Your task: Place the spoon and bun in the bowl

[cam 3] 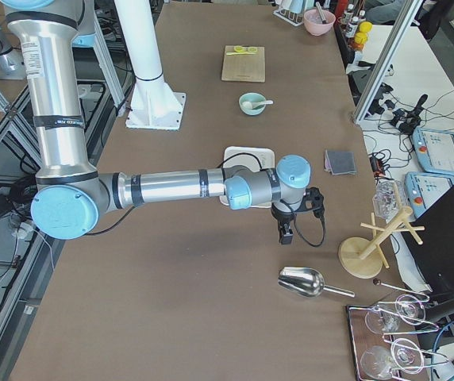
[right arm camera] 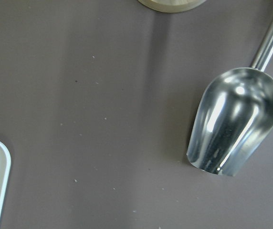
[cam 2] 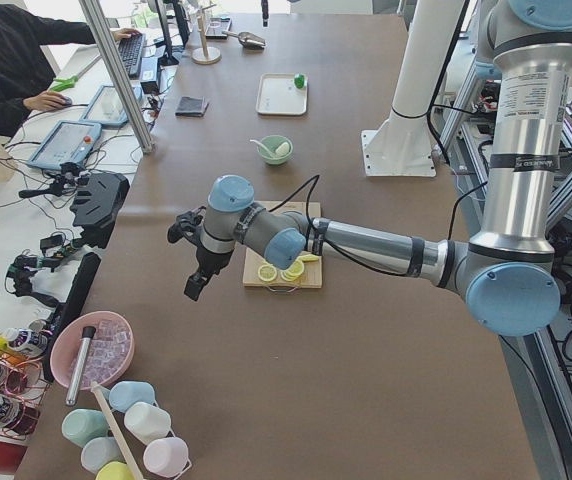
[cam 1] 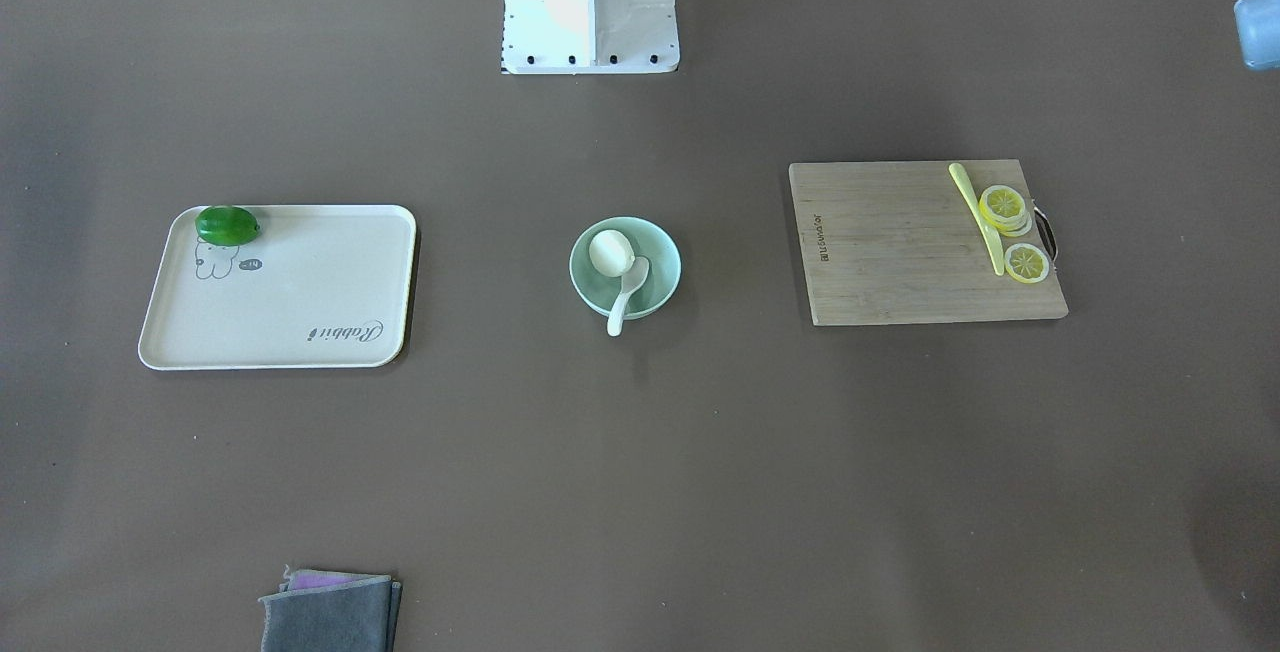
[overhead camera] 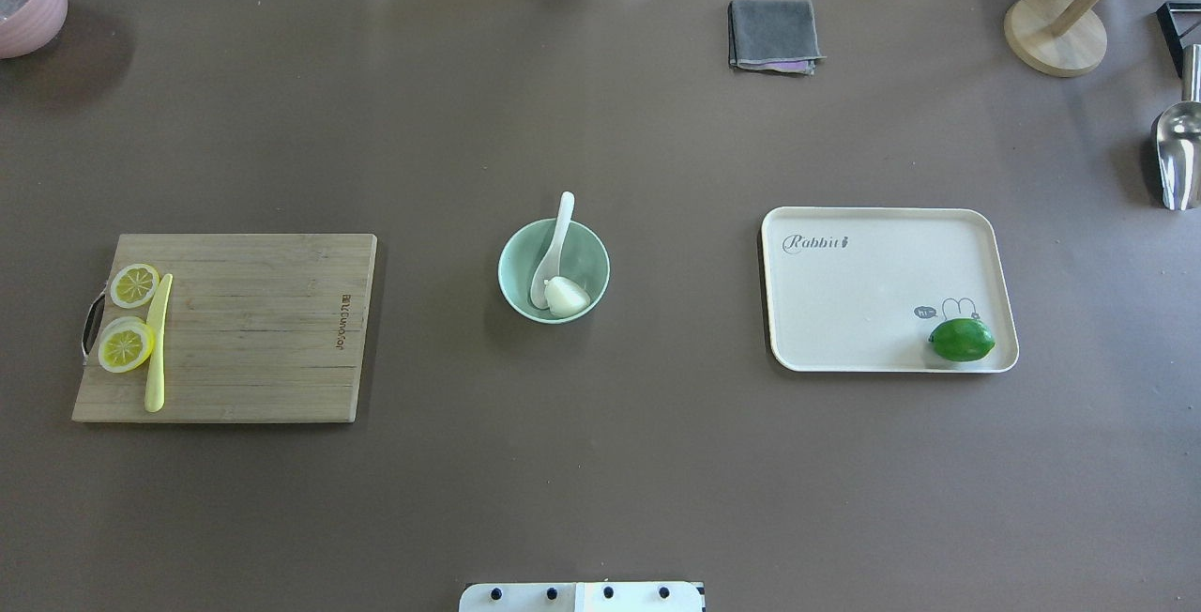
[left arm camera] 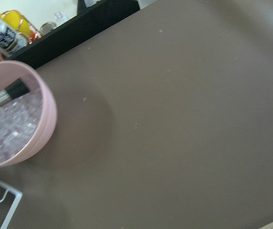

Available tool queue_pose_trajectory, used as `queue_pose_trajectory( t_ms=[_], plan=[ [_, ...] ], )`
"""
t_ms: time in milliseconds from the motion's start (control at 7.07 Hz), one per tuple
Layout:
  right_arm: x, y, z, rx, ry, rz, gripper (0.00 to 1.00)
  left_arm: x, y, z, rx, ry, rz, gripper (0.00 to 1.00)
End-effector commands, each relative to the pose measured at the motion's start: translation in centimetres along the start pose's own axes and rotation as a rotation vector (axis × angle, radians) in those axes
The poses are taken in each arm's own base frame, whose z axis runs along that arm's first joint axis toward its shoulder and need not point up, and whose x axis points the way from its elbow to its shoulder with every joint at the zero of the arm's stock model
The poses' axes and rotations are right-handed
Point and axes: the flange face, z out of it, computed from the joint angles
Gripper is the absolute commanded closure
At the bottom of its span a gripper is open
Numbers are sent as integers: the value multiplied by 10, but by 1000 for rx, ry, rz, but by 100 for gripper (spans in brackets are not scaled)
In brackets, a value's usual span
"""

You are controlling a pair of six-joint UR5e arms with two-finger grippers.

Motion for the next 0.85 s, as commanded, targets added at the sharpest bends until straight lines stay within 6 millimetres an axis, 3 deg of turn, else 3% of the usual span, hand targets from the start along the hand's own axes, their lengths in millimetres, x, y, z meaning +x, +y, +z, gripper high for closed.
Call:
queue_pose_trajectory(
  t_ms=[0, 142, 283, 425, 566, 708],
  plan=[
    [52, 29, -18, -83, 14, 74, 0, -20, 24, 3, -87, 81, -151, 2],
    [56, 33, -14, -97, 27, 84, 0, -26, 51, 3, -109, 126, -190, 2],
    [57, 36, -12, -101, 27, 89, 0, -34, 70, -17, -101, 123, -233, 2],
    [59, 40, -9, -106, 24, 96, 0, -30, 93, -30, -113, 119, -255, 2],
    [60, 43, -8, -107, 24, 103, 0, -22, 106, -39, -116, 132, -268, 2],
    [59, 43, -8, -105, 22, 106, 0, -20, 101, -39, -115, 141, -308, 2]
  ],
)
